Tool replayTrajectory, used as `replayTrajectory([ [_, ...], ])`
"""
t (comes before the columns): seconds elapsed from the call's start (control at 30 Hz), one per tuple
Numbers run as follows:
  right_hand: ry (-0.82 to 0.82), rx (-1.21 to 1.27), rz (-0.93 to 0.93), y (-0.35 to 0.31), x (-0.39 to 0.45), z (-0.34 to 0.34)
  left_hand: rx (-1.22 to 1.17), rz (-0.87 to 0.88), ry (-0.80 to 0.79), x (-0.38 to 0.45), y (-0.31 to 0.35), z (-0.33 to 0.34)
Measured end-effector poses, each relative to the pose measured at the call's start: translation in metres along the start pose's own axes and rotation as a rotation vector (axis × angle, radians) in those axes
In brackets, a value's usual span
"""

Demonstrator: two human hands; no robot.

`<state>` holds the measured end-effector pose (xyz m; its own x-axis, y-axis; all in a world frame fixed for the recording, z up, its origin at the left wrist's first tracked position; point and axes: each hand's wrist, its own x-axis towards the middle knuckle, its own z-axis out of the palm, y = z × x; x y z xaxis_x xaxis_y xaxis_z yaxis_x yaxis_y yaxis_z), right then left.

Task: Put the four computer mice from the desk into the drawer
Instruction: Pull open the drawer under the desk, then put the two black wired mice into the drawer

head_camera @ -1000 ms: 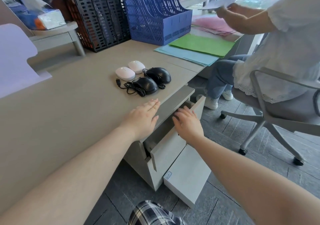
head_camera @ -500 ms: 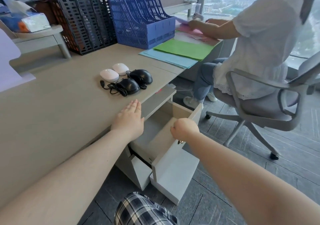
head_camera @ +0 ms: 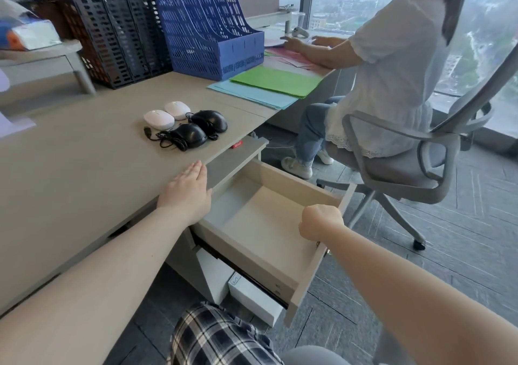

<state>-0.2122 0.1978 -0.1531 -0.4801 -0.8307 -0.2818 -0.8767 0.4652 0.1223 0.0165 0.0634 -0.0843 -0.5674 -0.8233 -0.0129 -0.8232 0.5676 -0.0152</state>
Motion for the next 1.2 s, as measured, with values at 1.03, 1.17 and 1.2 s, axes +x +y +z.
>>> replayTrajectory([
  [1.03,0.499,0.648,-0.147,-0.12,0.12,-0.135,-0.359,-0.291,0.111,0.103,-0.05,-0.016],
  [1.17,0.503,0.657,-0.25,-0.133,0.138,-0.149,-0.368,-0.257,0.125,0.117,-0.055,-0.014],
  [1.2,0.47,0.685,-0.275,-0.137,0.142,-0.152,-0.361,-0.254,0.136,0.118,-0.056,-0.014],
])
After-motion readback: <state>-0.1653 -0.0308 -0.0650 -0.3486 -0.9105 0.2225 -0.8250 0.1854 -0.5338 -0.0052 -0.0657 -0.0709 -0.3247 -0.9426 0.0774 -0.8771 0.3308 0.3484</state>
